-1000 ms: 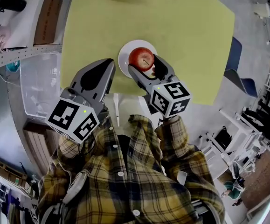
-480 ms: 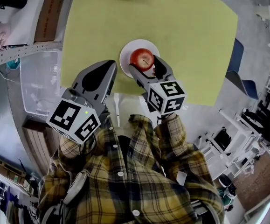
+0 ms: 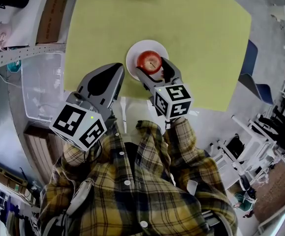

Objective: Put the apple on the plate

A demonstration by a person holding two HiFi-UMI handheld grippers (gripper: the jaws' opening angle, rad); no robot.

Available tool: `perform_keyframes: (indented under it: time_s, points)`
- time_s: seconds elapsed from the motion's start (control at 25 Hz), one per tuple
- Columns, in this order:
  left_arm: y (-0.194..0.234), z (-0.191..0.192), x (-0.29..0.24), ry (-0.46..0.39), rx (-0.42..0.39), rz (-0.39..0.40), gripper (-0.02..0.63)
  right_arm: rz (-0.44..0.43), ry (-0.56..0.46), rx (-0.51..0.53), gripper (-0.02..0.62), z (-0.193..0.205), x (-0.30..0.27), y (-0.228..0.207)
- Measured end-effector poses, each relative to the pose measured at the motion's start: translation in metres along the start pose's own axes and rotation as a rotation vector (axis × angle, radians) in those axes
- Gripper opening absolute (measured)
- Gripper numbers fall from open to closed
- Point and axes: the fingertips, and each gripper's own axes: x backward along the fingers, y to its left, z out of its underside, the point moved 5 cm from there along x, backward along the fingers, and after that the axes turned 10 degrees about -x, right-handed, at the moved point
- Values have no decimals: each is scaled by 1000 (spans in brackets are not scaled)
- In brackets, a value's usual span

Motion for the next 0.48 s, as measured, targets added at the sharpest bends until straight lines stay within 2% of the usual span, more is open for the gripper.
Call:
perform_keyframes:
  time_s: [0.36, 0.48]
  points:
    - [-10, 3, -2, 7, 1, 10, 8, 11, 16, 103, 370, 2, 4, 4]
    - [-13, 2, -3, 4, 3, 8, 8, 0, 21, 101, 370, 1, 7, 3]
